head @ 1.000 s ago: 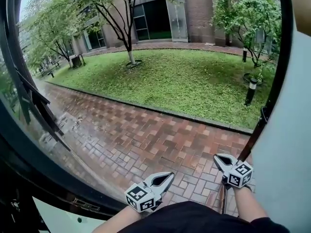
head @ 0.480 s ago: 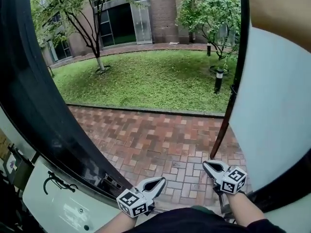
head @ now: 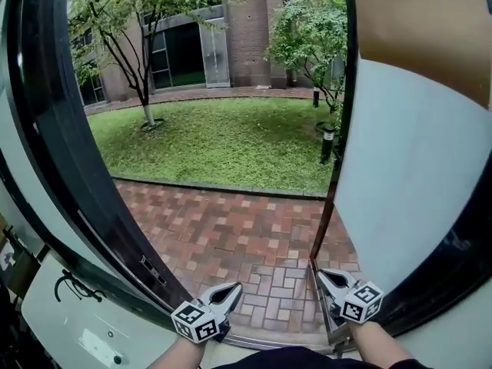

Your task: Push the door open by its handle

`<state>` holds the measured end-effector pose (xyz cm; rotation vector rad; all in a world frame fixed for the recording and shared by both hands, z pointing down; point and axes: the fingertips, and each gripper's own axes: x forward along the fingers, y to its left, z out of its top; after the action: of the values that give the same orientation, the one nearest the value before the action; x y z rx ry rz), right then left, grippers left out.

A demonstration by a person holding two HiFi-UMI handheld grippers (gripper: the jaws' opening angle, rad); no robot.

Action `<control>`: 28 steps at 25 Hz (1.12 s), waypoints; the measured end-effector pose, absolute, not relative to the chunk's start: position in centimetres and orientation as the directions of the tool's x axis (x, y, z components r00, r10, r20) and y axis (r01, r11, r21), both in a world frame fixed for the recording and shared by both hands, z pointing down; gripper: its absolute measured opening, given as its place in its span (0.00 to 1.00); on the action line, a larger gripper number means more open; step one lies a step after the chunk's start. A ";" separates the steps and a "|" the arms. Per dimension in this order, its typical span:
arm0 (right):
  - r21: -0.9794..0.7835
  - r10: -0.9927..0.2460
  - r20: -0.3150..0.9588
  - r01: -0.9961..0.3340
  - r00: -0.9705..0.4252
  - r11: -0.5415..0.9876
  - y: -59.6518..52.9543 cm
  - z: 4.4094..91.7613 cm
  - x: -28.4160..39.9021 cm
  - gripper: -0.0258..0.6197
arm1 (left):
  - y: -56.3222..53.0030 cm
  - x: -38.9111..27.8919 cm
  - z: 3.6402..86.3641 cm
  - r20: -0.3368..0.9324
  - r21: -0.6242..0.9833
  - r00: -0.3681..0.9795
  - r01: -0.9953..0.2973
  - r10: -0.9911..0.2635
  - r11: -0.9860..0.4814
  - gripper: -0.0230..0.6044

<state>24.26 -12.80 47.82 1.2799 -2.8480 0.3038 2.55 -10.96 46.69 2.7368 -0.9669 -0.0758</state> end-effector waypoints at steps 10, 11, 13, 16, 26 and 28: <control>-0.132 -0.775 0.092 -0.779 -0.626 0.613 -8.7 47.1 28.0 0.04 | -9.8 7.5 45.3 0.017 0.239 0.819 -0.560 -0.574 -0.793 0.03; -0.130 -0.780 0.093 -0.784 -0.619 0.607 -8.3 47.3 27.9 0.04 | -9.7 7.4 45.2 0.019 0.239 0.824 -0.553 -0.566 -0.798 0.03; -0.132 -0.790 0.092 -0.794 -0.606 0.594 -7.7 47.6 27.7 0.04 | -9.4 7.2 45.1 0.019 0.238 0.836 -0.537 -0.549 -0.809 0.03; -0.156 -0.804 0.089 -0.805 -0.588 0.572 -7.2 47.9 27.5 0.04 | -9.3 7.1 45.0 0.021 0.229 0.847 -0.521 -0.531 -0.822 0.03; -0.135 -0.813 0.088 -0.815 -0.576 0.563 -6.6 47.5 27.5 0.04 | -9.3 7.0 45.2 0.012 0.239 0.857 -0.502 -0.515 -0.831 0.03; -0.127 -0.812 0.089 -0.815 -0.577 0.566 -6.5 47.3 27.5 0.04 | -9.2 7.1 45.1 0.010 0.237 0.858 -0.500 -0.513 -0.833 0.03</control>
<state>27.46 -6.47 47.27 1.4344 -2.7615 0.2400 7.10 -9.16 45.05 2.8018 -0.7749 -0.0787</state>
